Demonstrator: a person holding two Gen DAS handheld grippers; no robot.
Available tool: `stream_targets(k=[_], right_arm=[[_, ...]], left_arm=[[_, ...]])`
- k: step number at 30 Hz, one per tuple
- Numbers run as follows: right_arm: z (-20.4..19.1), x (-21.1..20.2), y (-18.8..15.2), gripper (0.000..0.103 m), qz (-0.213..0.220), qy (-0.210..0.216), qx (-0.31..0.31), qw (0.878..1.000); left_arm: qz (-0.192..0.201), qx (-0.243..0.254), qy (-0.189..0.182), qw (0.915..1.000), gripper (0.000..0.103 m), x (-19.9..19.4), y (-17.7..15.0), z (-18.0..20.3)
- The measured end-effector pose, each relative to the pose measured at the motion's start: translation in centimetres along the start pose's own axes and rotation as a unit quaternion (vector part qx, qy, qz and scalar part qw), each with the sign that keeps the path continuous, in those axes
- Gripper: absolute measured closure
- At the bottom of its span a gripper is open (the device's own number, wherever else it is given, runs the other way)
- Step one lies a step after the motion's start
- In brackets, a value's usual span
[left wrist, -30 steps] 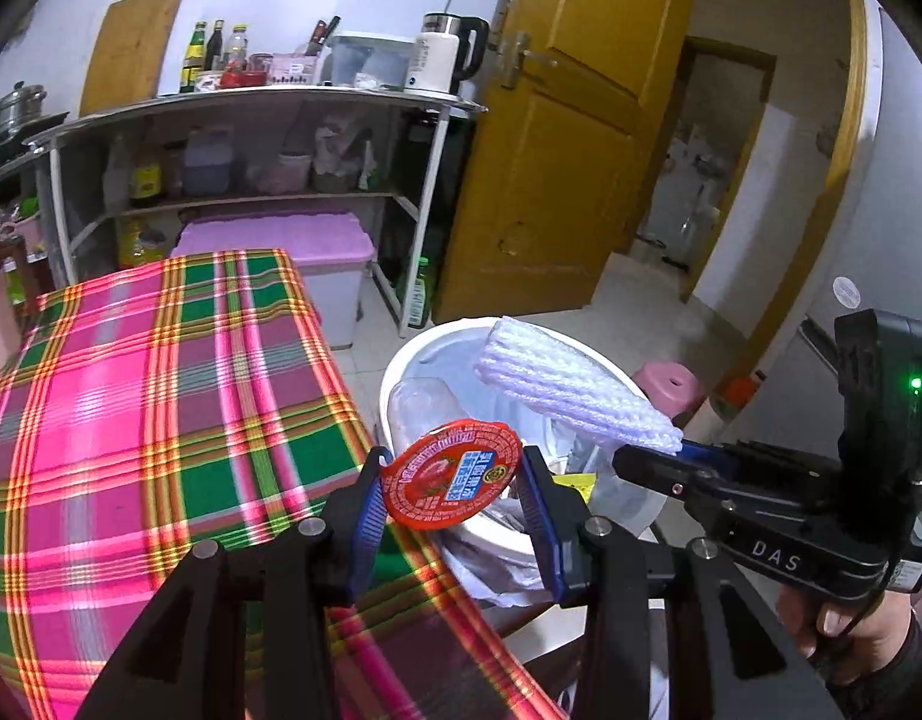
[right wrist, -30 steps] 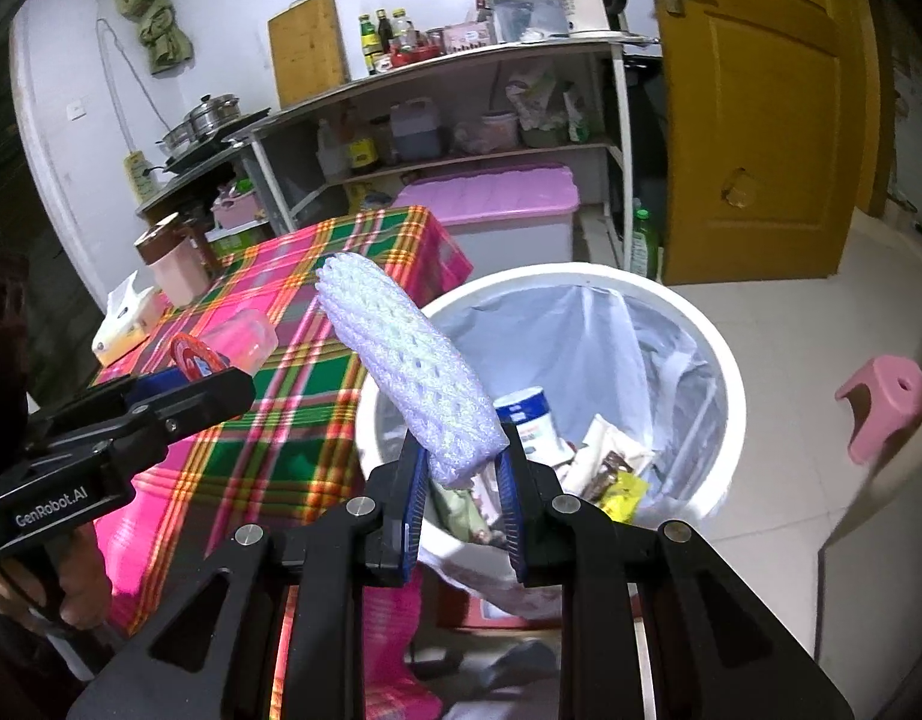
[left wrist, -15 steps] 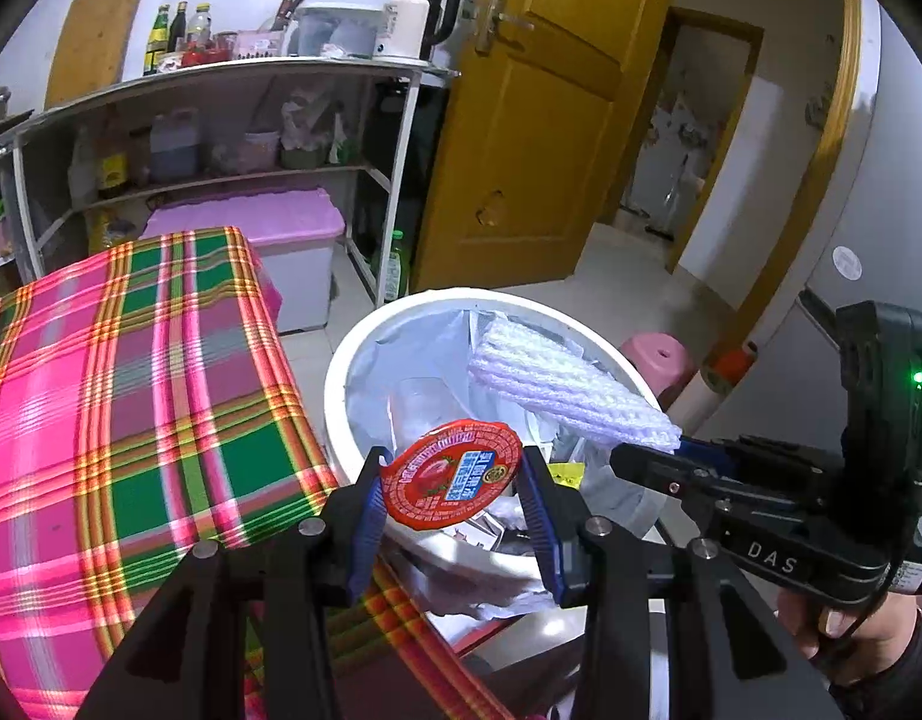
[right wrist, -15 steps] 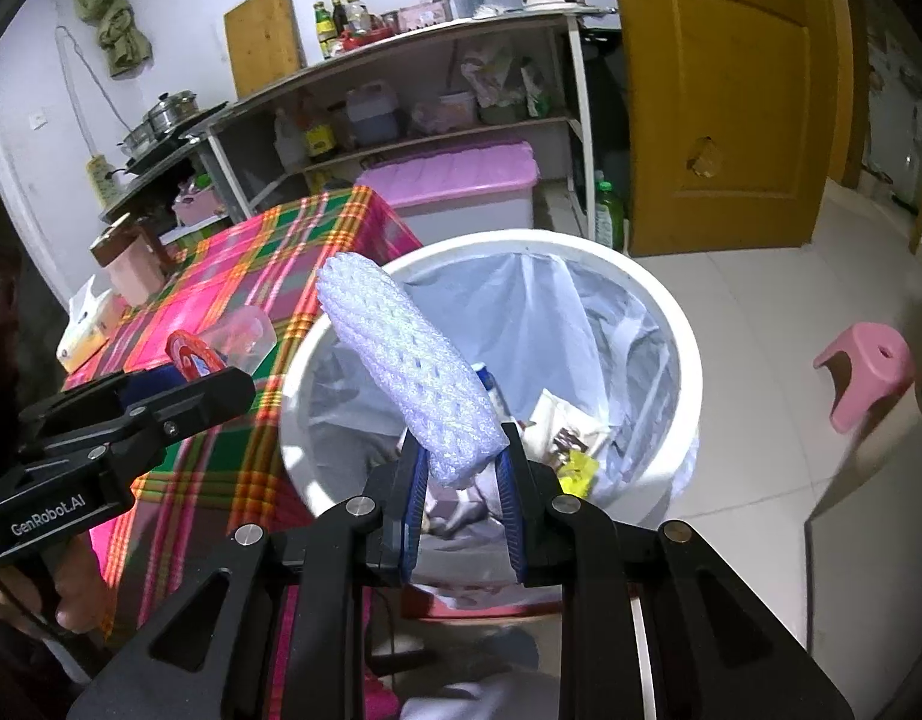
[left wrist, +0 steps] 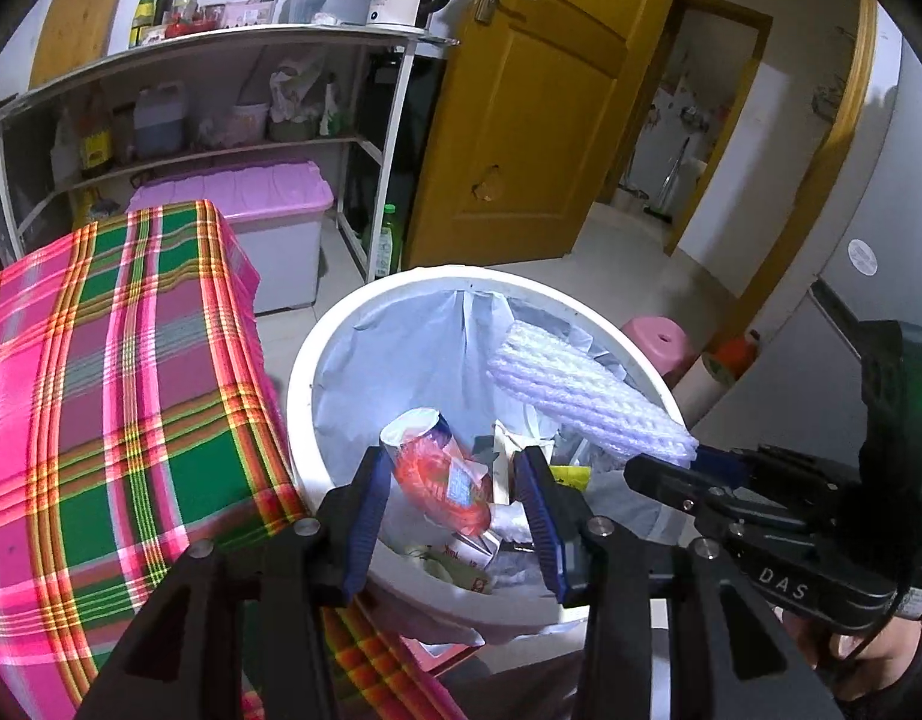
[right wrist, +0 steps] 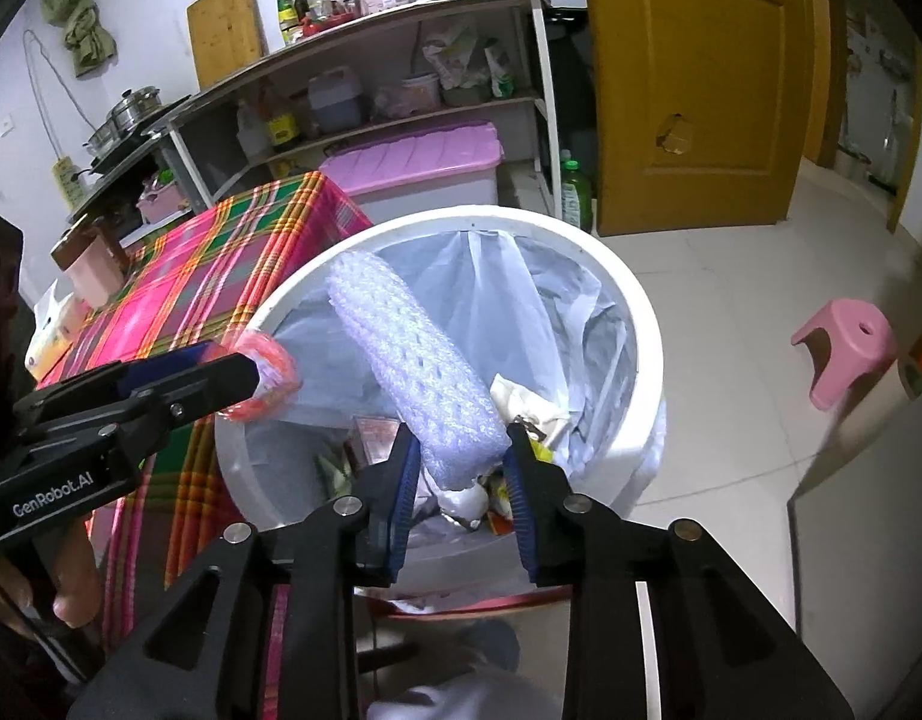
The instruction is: Collect trash
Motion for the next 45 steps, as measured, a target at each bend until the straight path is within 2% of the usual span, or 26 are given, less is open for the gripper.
stream_targets(k=[2, 3, 17, 45], right_arm=[[-0.1, 0.0, 0.0, 0.063, 0.002, -0.001, -0.001, 1.0], [-0.1, 0.0, 0.0, 0.063, 0.003, 0.0, -0.002, 1.0], [-1.4, -1.5, 0.0, 0.062, 0.016, 0.006, -0.012, 1.0], [-7.6, -9.0, -3.3, 0.062, 0.066, 0.039, -0.04, 0.996]], left_arm=[[-0.001, -0.003, -0.003, 1.0, 0.052, 0.1, 0.1, -0.1], [-0.001, -0.004, -0.004, 1.0, 0.052, 0.2, 0.1, -0.1], [0.02, 0.001, -0.003, 0.9998, 0.052, -2.3, -0.1, -0.1], [0.076, 0.012, 0.041, 0.9962, 0.053, -13.0, -4.3, 0.3]])
Point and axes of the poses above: each gripper's, at about its wrist camera, not at the fingertips, and x roughly the way its jaws point, z to its right, y to its top, the point moved 7 cm from there along x, roughly the way its jaws point, and after that the axes turned 3 degrees about z, right-handed, at the moved point
